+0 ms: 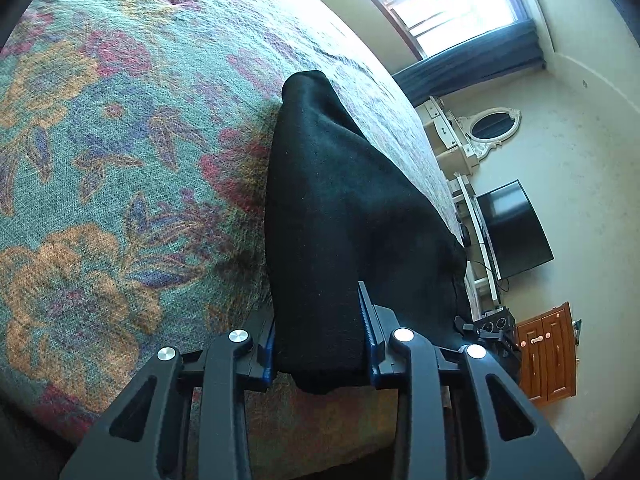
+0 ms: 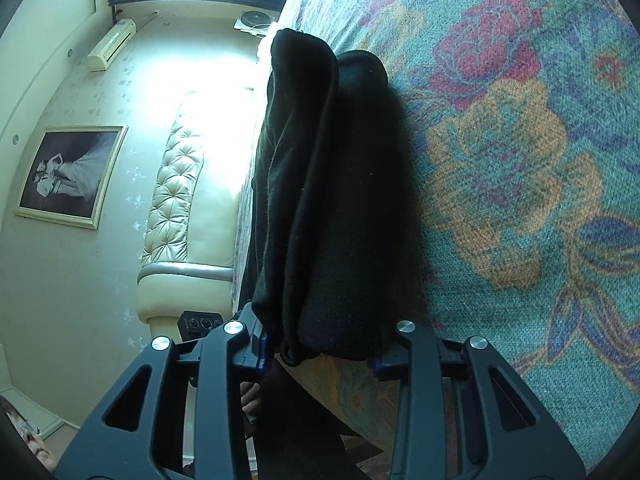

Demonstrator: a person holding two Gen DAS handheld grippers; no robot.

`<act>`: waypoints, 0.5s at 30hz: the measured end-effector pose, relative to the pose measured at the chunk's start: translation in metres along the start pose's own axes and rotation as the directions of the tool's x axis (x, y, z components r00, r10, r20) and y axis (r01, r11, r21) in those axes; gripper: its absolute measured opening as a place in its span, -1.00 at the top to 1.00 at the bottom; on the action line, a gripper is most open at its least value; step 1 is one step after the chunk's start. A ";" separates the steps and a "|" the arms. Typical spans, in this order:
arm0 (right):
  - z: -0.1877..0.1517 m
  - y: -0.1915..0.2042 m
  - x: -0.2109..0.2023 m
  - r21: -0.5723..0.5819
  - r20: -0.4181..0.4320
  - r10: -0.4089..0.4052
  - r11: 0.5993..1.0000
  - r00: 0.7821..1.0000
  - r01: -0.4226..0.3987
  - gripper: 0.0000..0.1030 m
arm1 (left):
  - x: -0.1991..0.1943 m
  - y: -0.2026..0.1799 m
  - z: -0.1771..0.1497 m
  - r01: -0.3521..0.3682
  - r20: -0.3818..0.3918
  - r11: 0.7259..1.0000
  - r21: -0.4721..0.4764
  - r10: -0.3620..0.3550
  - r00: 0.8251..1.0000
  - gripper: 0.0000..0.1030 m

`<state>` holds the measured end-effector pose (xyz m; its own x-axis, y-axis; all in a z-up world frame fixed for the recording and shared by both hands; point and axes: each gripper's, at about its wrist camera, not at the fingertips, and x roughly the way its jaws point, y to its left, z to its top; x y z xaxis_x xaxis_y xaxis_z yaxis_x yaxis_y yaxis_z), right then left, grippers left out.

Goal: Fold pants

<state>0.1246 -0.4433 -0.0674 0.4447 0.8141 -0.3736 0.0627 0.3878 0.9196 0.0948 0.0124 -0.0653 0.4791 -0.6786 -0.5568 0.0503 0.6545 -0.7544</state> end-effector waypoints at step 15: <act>-0.003 -0.006 -0.002 0.012 0.001 0.011 1.000 1.000 -0.011 0.34 | -0.007 0.007 0.004 0.005 -0.007 1.000 0.005 -0.005 1.000 0.37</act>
<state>0.1209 -0.4464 -0.0723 0.4462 0.8179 -0.3633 0.0682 0.3737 0.9250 0.0955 0.0234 -0.0649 0.4725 -0.6842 -0.5556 0.0571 0.6528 -0.7554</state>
